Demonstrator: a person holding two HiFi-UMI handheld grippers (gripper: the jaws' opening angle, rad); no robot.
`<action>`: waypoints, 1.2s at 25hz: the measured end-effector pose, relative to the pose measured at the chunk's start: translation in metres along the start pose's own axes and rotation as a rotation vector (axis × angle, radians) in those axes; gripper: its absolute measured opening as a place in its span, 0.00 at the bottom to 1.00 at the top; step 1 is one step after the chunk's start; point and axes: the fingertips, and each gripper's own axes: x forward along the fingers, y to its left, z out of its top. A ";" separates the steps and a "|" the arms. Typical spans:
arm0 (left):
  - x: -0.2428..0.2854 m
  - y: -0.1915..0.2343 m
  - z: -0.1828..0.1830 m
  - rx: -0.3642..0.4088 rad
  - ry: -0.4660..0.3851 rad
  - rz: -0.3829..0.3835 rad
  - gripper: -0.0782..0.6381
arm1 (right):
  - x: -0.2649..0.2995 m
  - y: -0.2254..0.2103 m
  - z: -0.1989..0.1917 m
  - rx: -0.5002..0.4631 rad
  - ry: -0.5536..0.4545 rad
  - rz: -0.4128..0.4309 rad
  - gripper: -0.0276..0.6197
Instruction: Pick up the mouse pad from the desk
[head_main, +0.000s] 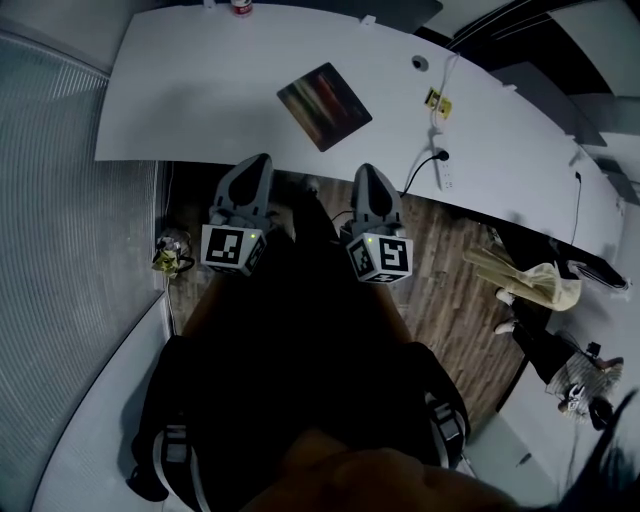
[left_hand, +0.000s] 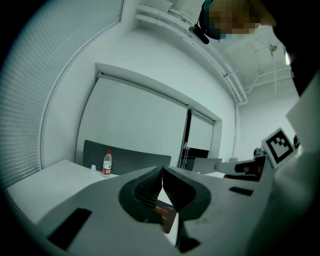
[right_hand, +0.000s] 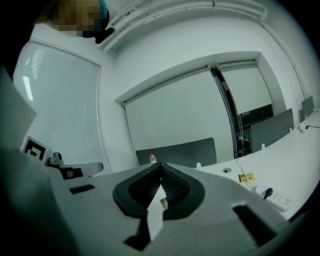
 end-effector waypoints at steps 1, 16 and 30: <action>0.008 0.001 -0.001 0.004 0.001 -0.001 0.12 | 0.007 -0.006 0.001 0.002 0.003 -0.001 0.04; 0.120 0.007 -0.019 0.040 0.041 0.023 0.12 | 0.092 -0.085 0.003 0.007 0.067 0.032 0.04; 0.176 0.024 -0.072 0.070 0.187 0.111 0.12 | 0.136 -0.148 -0.044 0.038 0.199 0.031 0.04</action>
